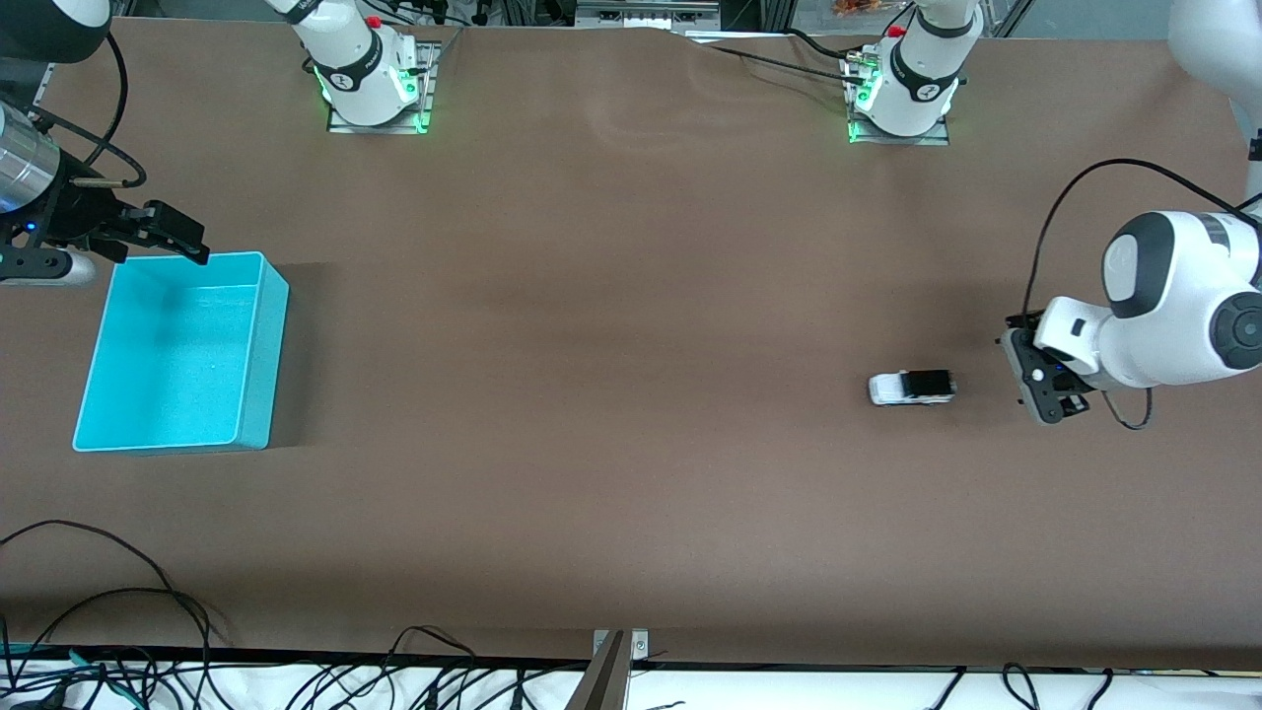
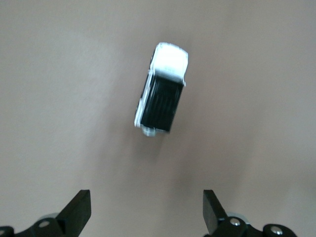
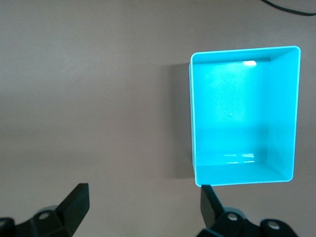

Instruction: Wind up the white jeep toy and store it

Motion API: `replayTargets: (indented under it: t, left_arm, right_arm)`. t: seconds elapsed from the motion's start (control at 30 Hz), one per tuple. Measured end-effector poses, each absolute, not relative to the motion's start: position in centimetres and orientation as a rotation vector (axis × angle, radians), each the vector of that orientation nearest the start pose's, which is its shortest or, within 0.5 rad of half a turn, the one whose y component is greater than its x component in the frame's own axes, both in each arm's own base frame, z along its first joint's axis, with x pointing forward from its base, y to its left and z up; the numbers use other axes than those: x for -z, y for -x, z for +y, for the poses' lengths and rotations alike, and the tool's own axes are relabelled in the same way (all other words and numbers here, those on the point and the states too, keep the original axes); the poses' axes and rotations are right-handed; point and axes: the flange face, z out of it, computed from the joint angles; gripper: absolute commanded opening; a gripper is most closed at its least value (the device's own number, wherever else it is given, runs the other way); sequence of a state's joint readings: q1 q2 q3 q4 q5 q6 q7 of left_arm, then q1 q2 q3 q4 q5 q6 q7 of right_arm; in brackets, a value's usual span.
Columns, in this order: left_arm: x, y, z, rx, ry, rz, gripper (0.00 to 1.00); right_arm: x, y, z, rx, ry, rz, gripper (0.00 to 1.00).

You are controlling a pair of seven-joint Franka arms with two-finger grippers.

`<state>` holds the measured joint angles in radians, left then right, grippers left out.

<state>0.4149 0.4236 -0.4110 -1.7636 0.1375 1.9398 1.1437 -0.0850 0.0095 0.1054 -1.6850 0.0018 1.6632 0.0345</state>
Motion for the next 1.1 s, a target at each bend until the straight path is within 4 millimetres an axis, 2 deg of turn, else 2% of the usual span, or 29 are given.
replayTargets:
  t: [0.2,0.33,0.6,0.77,0.97,1.1]
  left_arm:
    - [-34.9,-62.5,-1.5,-0.325,2.821,1.712,1.0]
    - [-37.2,-62.6,-4.1,-0.347,2.869,1.625,1.0]
    - [-40.7,-62.6,-6.1,-0.405,2.955,1.421,1.0]
    - [-43.1,-62.5,-8.1,-0.426,3.001,1.285,1.0]
    - [-46.3,-62.7,-10.7,-0.354,3.045,1.124,1.0]
    - [-48.7,-62.0,-12.8,-0.318,3.041,1.042,1.0]
  right_arm:
    - [-57.3,-56.1,1.1,-0.049,3.139,0.023,1.0]
    - [-57.3,-56.1,1.1,-0.049,3.139,0.023,1.0]
    - [-57.3,-56.1,1.1,-0.049,3.139,0.023,1.0]
    - [-57.3,-56.1,1.1,-0.049,3.139,0.023,1.0]
    - [-57.3,-56.1,1.1,-0.049,3.139,0.023,1.0]
    - [-57.3,-56.1,1.1,-0.049,3.139,0.022,1.0]
